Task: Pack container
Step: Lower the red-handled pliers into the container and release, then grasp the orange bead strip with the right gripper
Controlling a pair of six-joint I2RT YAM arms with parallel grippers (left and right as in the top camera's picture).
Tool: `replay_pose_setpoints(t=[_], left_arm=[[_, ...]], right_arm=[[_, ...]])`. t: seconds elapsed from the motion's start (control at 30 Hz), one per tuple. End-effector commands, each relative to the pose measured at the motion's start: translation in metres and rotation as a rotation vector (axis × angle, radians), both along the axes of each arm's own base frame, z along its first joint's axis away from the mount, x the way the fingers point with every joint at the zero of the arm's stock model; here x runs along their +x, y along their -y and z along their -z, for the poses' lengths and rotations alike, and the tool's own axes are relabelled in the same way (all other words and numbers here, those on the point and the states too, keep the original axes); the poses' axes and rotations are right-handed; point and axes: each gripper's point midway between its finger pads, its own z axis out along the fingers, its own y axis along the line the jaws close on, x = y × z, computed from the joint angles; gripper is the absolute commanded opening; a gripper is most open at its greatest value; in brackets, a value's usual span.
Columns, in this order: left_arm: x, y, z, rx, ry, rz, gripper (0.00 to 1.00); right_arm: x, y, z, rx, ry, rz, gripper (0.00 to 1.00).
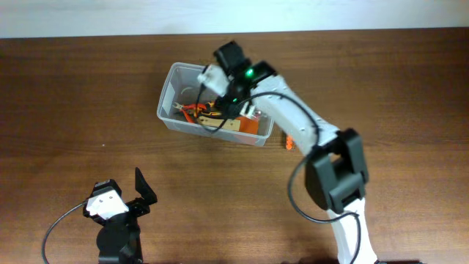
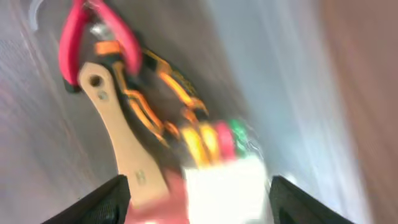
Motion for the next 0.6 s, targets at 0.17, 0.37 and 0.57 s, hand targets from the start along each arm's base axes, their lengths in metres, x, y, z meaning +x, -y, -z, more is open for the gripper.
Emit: replay_pose_setpoints(t=[0.17, 0.37, 0.57], left_arm=[[0.0, 0.0, 0.001, 0.009, -0.002, 0.002, 0.99], [0.0, 0.0, 0.001, 0.009, -0.002, 0.002, 0.99], [0.0, 0.0, 0.001, 0.009, -0.002, 0.002, 0.99]], right_arm=[[0.016, 0.191, -0.169, 0.267, 0.12, 0.791, 0.72], [-0.011, 0.258, -0.114, 0.322, -0.166, 1.111, 0.67], [-0.035, 0.239, -0.042, 0.248, -0.361, 1.099, 0.61]])
